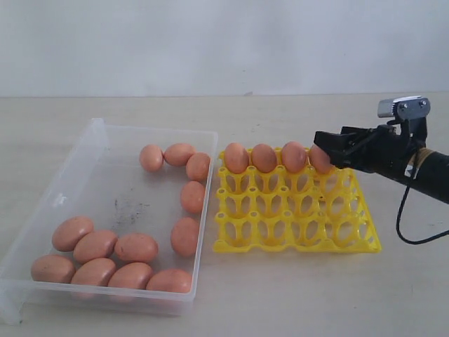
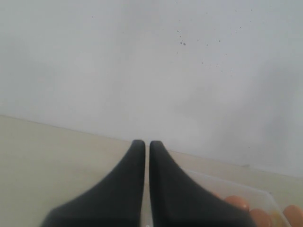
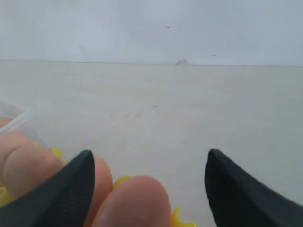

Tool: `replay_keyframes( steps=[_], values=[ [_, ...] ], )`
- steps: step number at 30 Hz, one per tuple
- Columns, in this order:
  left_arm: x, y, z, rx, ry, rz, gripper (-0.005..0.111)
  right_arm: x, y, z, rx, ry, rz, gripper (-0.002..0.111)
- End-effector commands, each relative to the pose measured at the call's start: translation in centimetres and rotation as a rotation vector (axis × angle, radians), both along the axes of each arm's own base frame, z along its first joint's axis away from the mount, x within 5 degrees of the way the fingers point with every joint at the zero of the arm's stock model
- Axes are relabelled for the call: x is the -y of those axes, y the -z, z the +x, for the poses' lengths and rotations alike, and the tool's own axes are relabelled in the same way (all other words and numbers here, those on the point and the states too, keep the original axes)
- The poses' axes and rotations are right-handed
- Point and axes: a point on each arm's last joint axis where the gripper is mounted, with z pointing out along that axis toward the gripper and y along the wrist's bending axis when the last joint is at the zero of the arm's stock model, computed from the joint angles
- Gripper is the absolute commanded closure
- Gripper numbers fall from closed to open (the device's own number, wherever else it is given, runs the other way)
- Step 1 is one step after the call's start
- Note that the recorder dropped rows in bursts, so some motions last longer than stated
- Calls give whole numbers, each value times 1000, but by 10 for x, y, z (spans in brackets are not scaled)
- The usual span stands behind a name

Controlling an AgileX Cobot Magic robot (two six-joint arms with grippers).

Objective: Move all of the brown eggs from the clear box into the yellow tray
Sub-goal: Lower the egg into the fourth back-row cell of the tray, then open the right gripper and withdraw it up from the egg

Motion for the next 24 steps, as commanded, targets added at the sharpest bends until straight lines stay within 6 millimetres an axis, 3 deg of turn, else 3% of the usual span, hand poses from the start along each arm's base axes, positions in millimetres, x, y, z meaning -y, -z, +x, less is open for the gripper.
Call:
replay_keyframes(
  steps=[1,3,5,16,24],
  values=[
    [0,-1,0,5,4,1,103,2,-27,-1,19,-20,-84,55],
    [0,-1,0,5,4,1,103,1,-34,-5,-9,-62,-159,76],
    [0,-1,0,5,4,1,103,-1,-41,-10,-47,-109,-217,107],
    [0,-1,0,5,4,1,103,3,-39,-20,-248,-122,-305,109],
    [0,-1,0,5,4,1,103,-20,-37,-23,-252,-166,-355,109]
  ],
)
